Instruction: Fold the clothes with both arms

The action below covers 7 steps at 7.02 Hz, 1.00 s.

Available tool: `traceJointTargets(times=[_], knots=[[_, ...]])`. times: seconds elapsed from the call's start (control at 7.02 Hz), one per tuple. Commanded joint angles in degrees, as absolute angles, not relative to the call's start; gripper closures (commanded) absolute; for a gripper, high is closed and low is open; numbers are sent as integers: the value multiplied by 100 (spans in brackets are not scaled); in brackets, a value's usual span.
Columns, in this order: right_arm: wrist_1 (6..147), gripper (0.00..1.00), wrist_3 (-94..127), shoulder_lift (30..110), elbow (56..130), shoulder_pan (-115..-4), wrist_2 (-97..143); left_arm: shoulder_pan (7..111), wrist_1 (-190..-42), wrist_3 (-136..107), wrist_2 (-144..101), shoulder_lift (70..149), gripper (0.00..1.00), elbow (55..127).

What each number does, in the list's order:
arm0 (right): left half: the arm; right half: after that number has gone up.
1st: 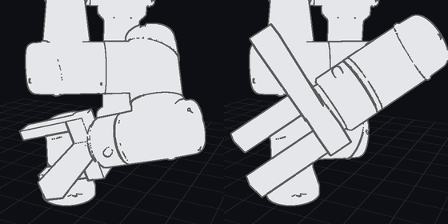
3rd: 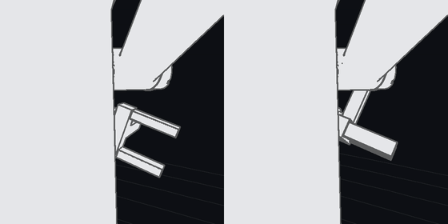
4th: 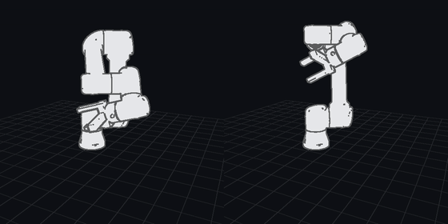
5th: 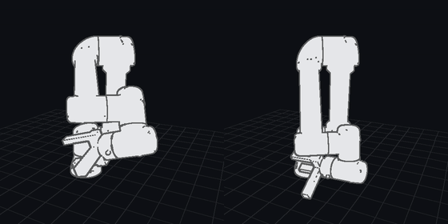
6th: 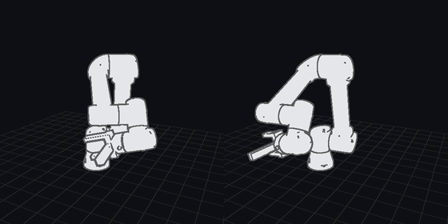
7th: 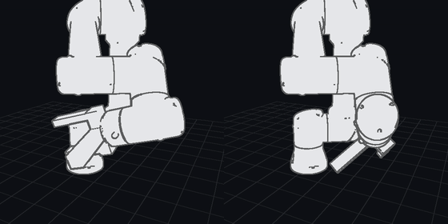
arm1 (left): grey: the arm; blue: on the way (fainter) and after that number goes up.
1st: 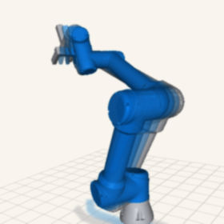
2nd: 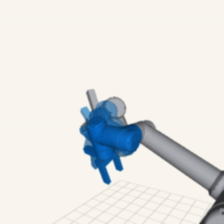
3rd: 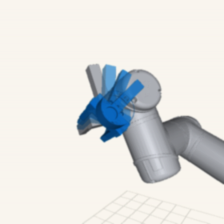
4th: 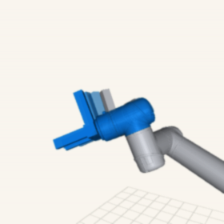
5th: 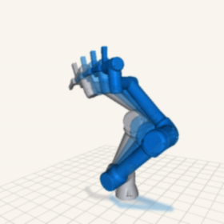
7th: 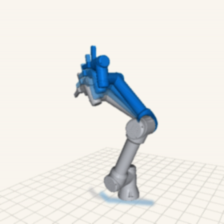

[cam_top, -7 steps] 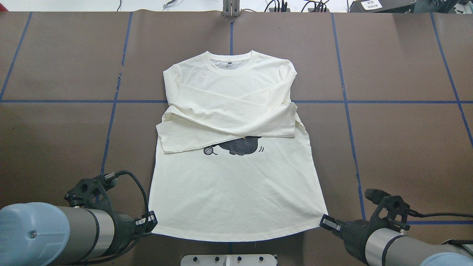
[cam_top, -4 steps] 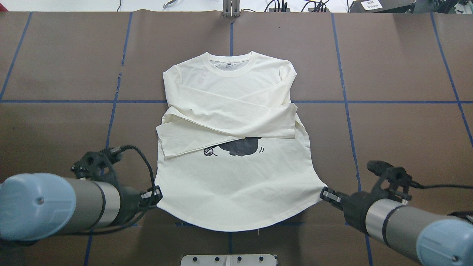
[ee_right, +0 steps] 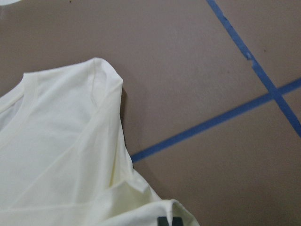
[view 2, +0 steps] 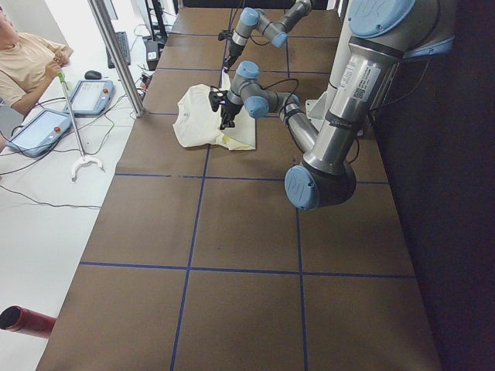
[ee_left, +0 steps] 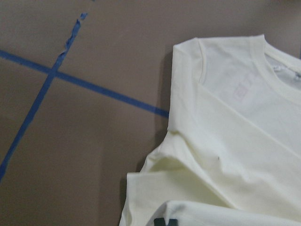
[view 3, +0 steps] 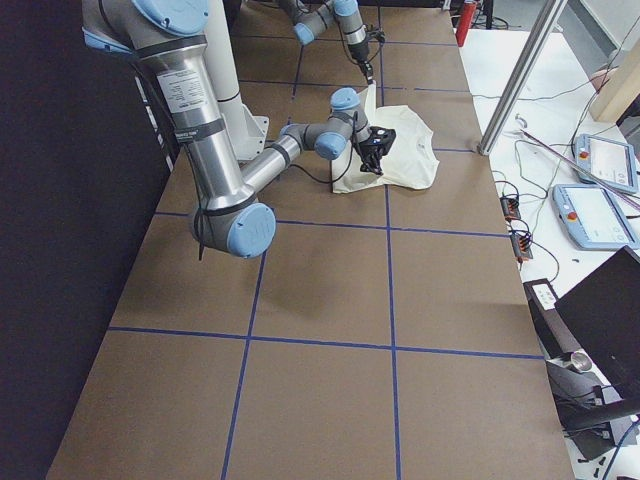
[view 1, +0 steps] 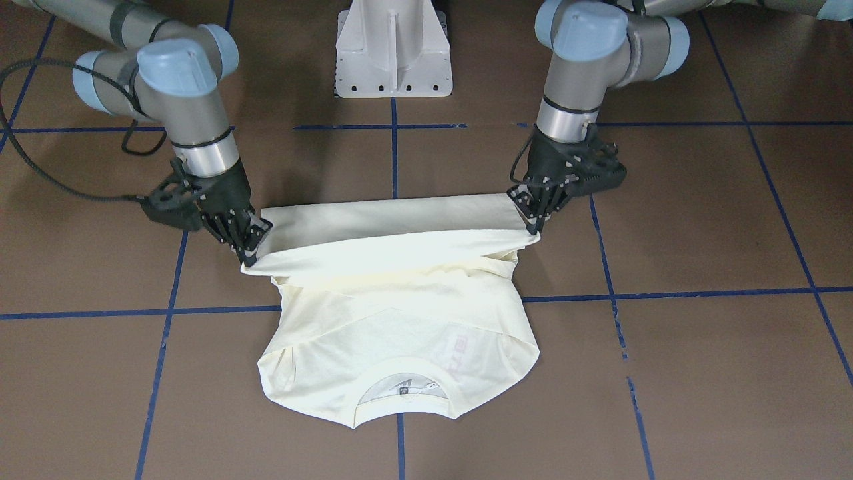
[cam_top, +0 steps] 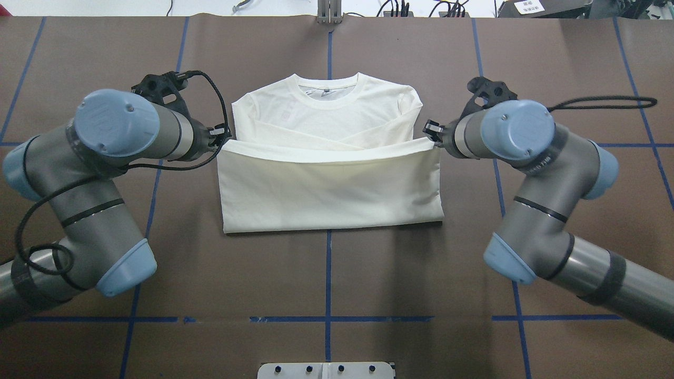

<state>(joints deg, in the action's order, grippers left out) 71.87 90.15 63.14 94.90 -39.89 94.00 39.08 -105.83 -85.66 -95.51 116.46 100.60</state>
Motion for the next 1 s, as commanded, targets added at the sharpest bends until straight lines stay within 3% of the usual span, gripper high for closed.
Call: traceJointTargets(times=[0.0, 0.28, 0.57, 0.85], knots=[[7172, 100, 8921, 5252, 8022, -4481, 9457, 4131, -11650, -8552, -9152, 11909, 100, 8820], [7119, 100, 8859, 4651, 7026, -4518, 9440, 4122, -12110, -8560, -9035, 12092, 100, 8256], [6997, 100, 8851, 4484, 6690, -4456, 9396, 4122, -12190, -8561, -9035, 12146, 86, 8104], [6970, 100, 8833, 4386, 6496, -4264, 9195, 4122, -12322, -8561, -9035, 12146, 86, 8042]])
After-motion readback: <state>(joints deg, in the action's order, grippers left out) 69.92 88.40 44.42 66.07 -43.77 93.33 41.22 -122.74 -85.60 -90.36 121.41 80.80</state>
